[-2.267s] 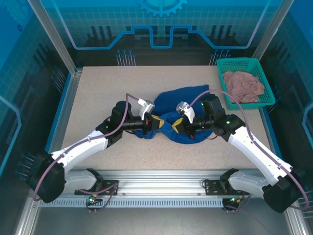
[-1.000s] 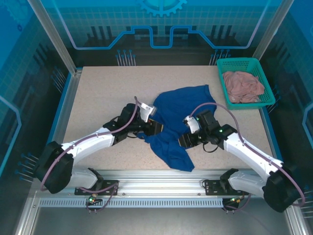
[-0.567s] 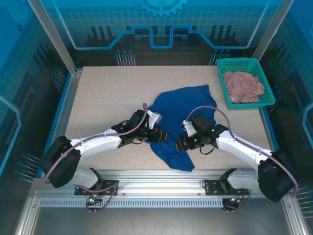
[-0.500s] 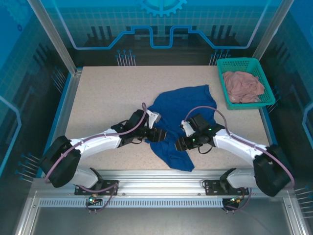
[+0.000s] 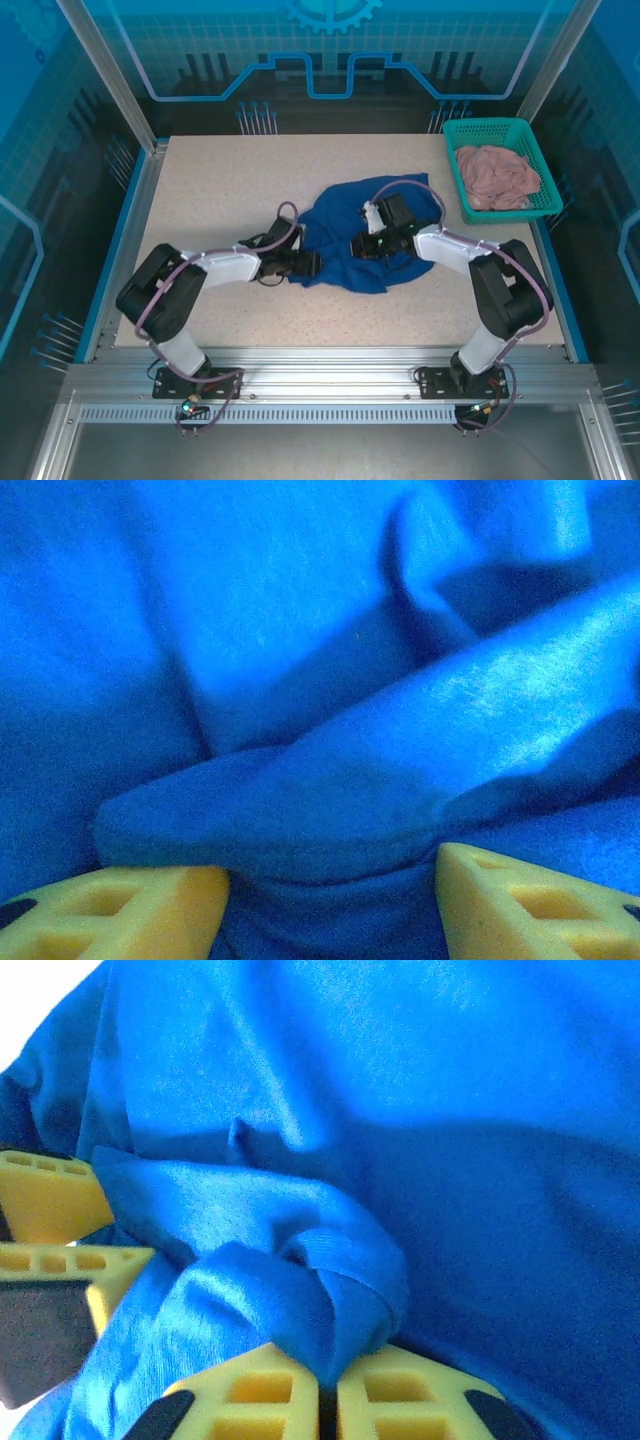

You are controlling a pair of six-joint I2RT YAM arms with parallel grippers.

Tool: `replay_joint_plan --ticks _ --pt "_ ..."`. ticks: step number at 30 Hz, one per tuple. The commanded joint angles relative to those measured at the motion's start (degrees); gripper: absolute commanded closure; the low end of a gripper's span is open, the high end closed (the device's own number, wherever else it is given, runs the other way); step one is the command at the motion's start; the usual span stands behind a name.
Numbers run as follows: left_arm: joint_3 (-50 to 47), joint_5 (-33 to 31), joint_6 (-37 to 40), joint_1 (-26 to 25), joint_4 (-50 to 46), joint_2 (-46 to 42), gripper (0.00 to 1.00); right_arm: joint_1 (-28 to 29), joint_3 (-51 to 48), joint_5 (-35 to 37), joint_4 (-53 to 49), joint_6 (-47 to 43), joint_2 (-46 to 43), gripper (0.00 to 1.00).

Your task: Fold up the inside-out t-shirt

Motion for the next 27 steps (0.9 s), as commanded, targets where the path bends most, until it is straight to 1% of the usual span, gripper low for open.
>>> replay_joint_plan --ticks 1,5,7,9,14,17,20,21,22,23,25,27 --pt "6.5 -4.27 -0.97 2.82 -0.78 5.57 0.4 -2.11 2.74 -2.77 0.12 -1.13 1.2 0.83" --pt "9.99 -4.92 0.52 4.55 -0.97 6.23 0.39 -2.91 1.67 -0.61 -6.02 -8.22 -3.89 0.67" --pt "10.59 -5.54 1.53 5.05 -1.16 5.62 0.38 -1.82 -1.29 -0.62 -6.94 -11.12 -7.66 0.6" --pt "11.1 -5.65 2.2 5.28 -1.82 5.11 0.38 -0.51 -4.84 -0.12 -6.37 -12.36 -11.17 0.55" --pt "10.21 -4.02 1.66 5.28 -1.83 2.18 0.37 3.81 -11.97 2.65 -4.72 -14.92 -17.09 0.46" --pt "8.31 -2.0 0.64 5.19 -1.08 -1.12 0.36 6.6 -13.44 4.48 -4.66 -16.84 -17.3 0.44" --pt "4.53 0.45 -0.45 4.98 1.08 -5.09 0.34 8.53 -13.63 6.58 -3.39 -17.35 -15.16 0.42" --pt "2.97 1.31 -0.76 4.85 1.81 -6.43 0.34 8.73 -13.02 6.54 -2.55 -17.41 -13.83 0.42" --pt "1.48 2.13 -1.12 4.69 2.43 -7.63 0.34 8.88 -12.24 6.49 -1.88 -17.52 -12.39 0.44" --pt "0.19 2.92 -1.37 4.52 2.95 -8.6 0.34 8.89 -11.21 6.31 -1.56 -17.48 -11.36 0.51" --pt "-3.22 4.68 -1.69 3.79 4.04 -11.1 0.33 8.79 -8.93 5.19 -1.63 -17.07 -10.31 0.71" --pt "-6.68 6.57 -1.84 2.36 4.95 -13.89 0.33 8.11 -8.18 2.0 -1.11 -15.72 -11.23 0.85"
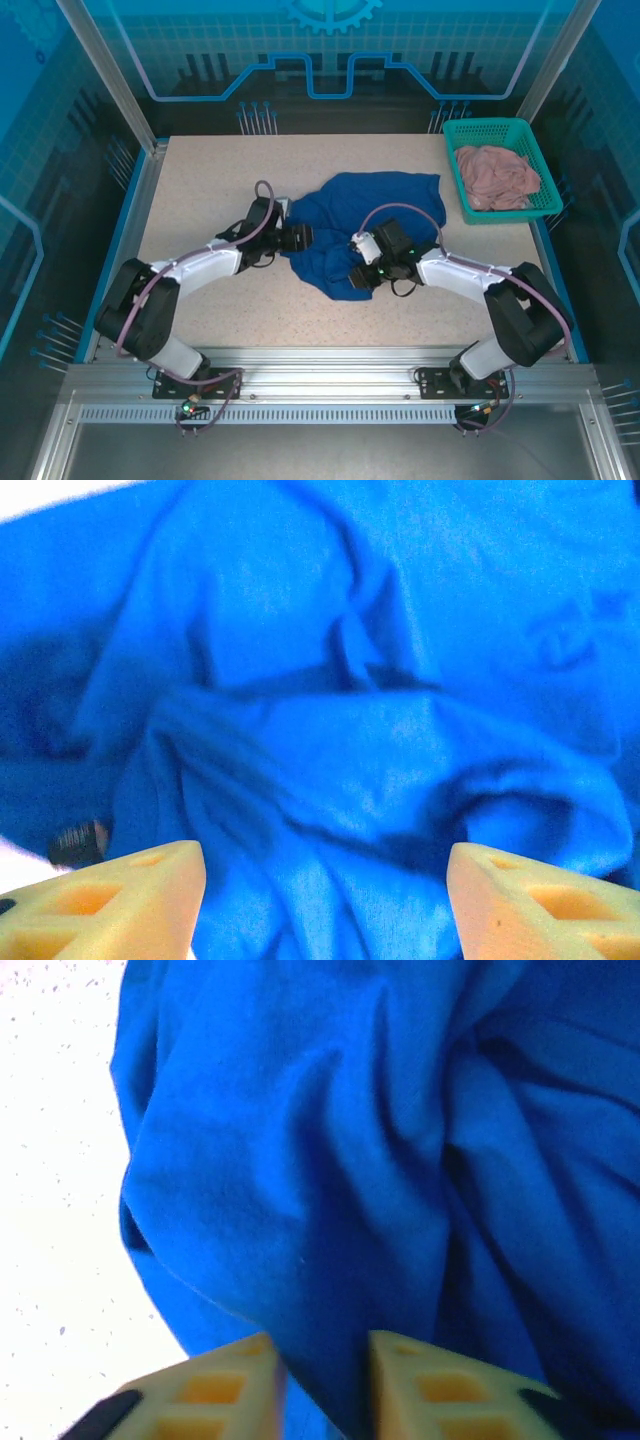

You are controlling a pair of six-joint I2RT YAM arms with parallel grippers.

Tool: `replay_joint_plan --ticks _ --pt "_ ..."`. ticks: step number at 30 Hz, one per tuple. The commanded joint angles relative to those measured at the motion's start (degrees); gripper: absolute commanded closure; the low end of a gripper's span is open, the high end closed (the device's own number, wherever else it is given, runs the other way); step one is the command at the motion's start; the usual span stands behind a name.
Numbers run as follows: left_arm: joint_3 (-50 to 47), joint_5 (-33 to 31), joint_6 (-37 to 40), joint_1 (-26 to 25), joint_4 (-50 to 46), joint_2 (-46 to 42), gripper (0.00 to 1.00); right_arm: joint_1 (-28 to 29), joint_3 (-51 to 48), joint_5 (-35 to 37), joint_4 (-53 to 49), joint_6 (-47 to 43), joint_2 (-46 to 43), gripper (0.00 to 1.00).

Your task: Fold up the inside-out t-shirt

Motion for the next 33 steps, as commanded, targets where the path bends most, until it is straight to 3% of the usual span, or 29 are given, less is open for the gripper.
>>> replay_joint_plan --ticks 1,4,8,13,17,22,26,29,33 --pt "-5.66 5.43 -1.52 -2.97 2.36 -4.65 0.33 -0.98 3.06 -5.35 2.22 1.62 -1.31 0.91" --pt "-9.17 6.06 -1.94 -7.97 4.7 -9.41 0.33 -3.22 3.28 -12.68 2.52 5.42 -2.61 1.0" --pt "-9.19 5.86 -2.03 -13.64 5.76 -11.97 0.33 -5.62 3.28 -20.66 3.33 10.2 -3.76 1.0" --pt "-7.95 8.01 -1.76 -17.69 9.08 -10.52 0.42 -8.95 3.11 -28.12 4.92 15.45 -3.56 1.0" --pt "-4.94 5.21 -0.81 -18.95 7.24 -5.5 0.45 -9.99 3.53 -29.87 4.73 16.38 -2.49 1.0" --pt "-0.88 -1.08 2.13 -19.01 6.12 0.75 0.37 -10.87 3.4 -30.93 4.51 16.5 -1.58 1.0" --pt "2.07 -4.26 3.33 -18.86 5.82 5.1 0.38 -11.4 3.42 -30.9 3.76 15.98 -1.75 1.0" --pt "2.84 -3.48 4.05 -18.71 7.3 7.14 0.47 -11.98 2.89 -30.72 3.54 15.65 -1.99 1.0" --pt "2.3 3.99 4.65 -17.8 10.64 6.9 0.8 -12.88 3.73 -26.67 0.04 13.24 -2.47 1.0"
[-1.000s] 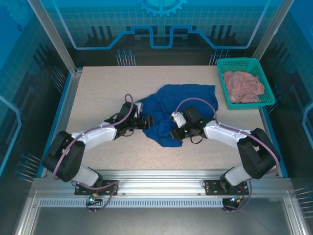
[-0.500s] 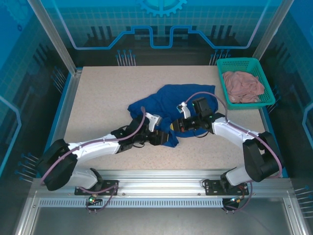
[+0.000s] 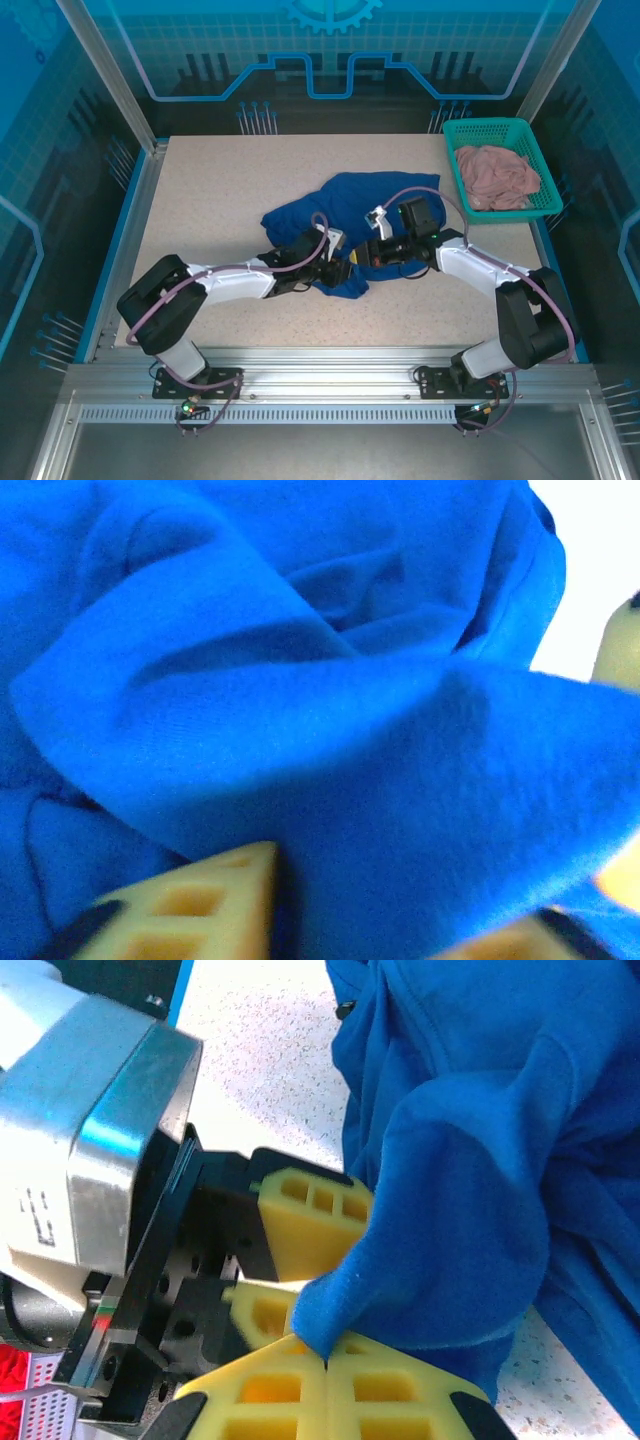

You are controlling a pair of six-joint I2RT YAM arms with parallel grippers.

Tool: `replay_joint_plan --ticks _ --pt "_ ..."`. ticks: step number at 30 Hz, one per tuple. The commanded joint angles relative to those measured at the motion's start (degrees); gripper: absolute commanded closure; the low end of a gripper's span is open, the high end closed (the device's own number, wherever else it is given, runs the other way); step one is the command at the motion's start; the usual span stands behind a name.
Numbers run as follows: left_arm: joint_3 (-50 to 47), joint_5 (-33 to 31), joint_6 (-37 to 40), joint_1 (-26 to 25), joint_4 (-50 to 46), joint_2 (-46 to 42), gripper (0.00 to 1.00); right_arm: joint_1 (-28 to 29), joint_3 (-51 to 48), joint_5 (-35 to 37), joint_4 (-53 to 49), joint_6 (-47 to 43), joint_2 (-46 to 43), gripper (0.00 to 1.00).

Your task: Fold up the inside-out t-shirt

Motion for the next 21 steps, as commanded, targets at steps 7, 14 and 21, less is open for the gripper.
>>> replay_joint_plan --ticks 7,14,21 --pt "-7.49 24.82 -0.7 5.49 14.91 -9.76 1.0 1.07 6.8 19.68 -10.48 -8.22 -0.98 0.96" --pt "-10.5 39.77 -5.66 9.18 25.43 -12.58 1.0 2.95 12.33 28.35 -16.61 -12.83 0.54 0.82" --pt "-8.88 35.49 -1.41 9.34 17.59 -15.64 1.0 3.02 11.64 33.18 -22.98 -17.8 -6.26 0.63"
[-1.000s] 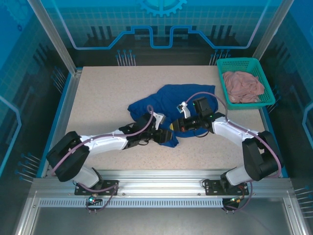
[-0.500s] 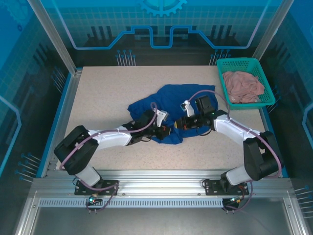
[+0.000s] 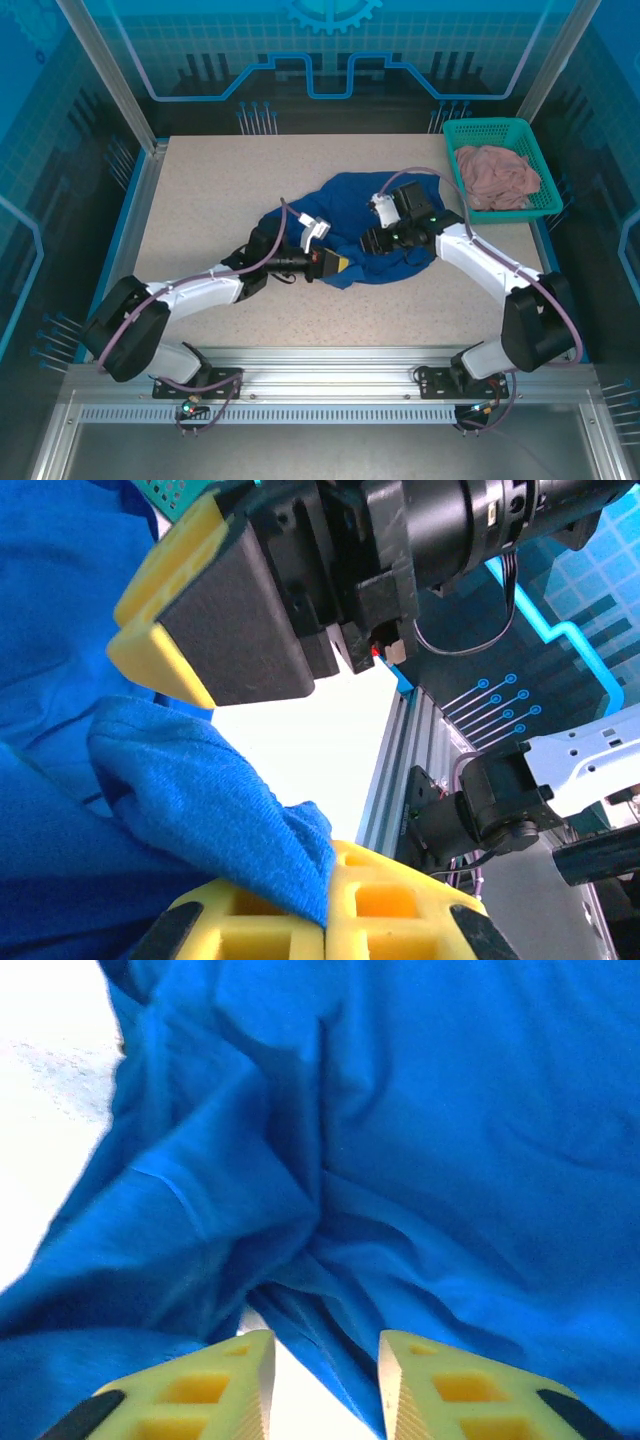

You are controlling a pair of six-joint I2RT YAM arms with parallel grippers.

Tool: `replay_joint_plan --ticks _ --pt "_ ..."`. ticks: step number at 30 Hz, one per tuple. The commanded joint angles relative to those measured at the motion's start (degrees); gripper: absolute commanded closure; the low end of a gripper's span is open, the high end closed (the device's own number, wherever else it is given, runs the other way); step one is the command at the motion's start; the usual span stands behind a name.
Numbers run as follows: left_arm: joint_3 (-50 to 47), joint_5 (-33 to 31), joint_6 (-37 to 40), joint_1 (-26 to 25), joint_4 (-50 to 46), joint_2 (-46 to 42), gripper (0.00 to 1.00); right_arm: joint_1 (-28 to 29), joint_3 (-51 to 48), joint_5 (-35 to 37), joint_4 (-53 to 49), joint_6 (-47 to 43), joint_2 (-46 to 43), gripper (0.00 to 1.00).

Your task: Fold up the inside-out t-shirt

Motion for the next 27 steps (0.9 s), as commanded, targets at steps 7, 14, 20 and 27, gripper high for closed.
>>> replay_joint_plan --ticks 7,14,20,27 --pt "1.38 -2.8 4.6 0.53 -5.99 -3.58 1.0 -1.86 -9.87 -25.22 2.8 -4.39 -15.77 0.49" --pt "0.79 -3.59 4.57 0.49 -6.04 -4.67 1.0 -0.59 -16.03 -32.91 15.0 1.09 -11.17 0.47" --pt "0.35 -4.95 4.88 0.57 -6.55 -5.21 1.0 1.63 -18.57 -34.65 21.51 4.04 -9.26 0.7" --pt "0.78 -17.73 3.7 1.8 -12.46 -4.87 0.94 4.47 -20.22 -31.04 21.04 1.86 -12.87 1.0"
